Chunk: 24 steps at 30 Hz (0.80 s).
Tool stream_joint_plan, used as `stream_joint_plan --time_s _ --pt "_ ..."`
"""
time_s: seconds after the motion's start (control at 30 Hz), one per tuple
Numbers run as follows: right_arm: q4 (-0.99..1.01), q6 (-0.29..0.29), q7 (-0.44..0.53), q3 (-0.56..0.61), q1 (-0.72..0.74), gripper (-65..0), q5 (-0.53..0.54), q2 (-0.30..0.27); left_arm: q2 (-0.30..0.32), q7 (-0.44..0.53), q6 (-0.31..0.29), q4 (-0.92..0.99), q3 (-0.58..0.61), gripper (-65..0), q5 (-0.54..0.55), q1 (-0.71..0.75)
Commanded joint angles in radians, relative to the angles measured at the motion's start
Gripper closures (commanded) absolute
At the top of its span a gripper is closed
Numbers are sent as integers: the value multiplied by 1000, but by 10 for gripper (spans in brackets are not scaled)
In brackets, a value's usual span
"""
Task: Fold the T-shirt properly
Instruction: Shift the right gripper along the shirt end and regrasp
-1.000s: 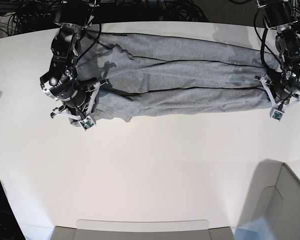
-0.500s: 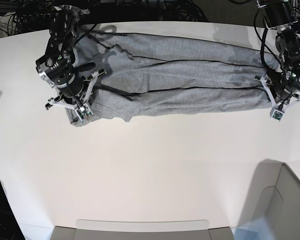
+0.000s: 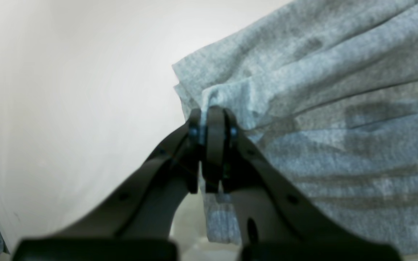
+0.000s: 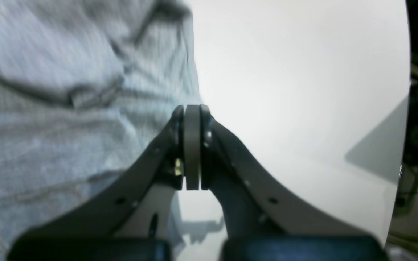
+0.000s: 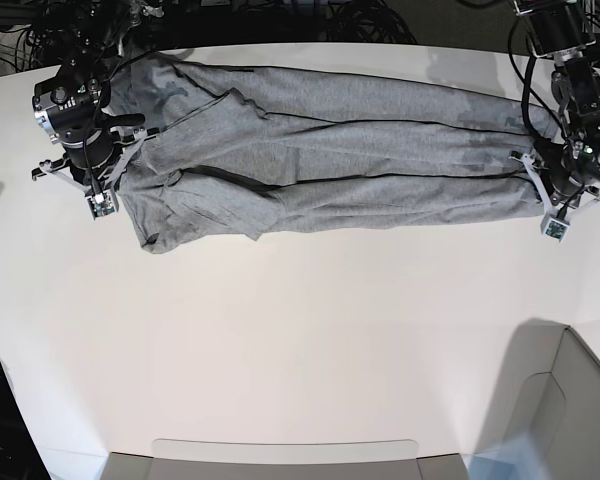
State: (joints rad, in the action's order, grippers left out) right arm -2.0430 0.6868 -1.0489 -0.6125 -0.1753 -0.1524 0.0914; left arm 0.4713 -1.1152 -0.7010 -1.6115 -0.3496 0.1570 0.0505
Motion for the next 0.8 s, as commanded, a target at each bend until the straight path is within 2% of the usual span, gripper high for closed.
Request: stream_joint_plan --time_s 0.0,0.13,0.17,0.3,0.43,0.6,0.77 --pt "-15 11 -8 -7 12 0 6 -15 20 11 3 -16 -9 0 -1 -13" --pt "-12 11 -67 6 39 0 -13 -15 20 11 3 -16 -3 0 -1 -13" --pt "-12 11 -77 9 61 -20 -23 -12 20 11 3 -16 -3 0 -1 -13" --pt "-5 11 -112 15 135 -188 -57 -6 20 11 3 -16 -3 0 -1 -13" --pt "40 11 -116 70 185 -296 -57 -6 20 11 3 -16 -3 0 -1 -10" --pt "181 11 -113 148 237 -305 -57 -6 17 11 3 -16 -3 0 -1 -7" --pt "331 11 -110 179 283 -305 -57 -6 -6 11 3 -16 -1 0 -1 -7"
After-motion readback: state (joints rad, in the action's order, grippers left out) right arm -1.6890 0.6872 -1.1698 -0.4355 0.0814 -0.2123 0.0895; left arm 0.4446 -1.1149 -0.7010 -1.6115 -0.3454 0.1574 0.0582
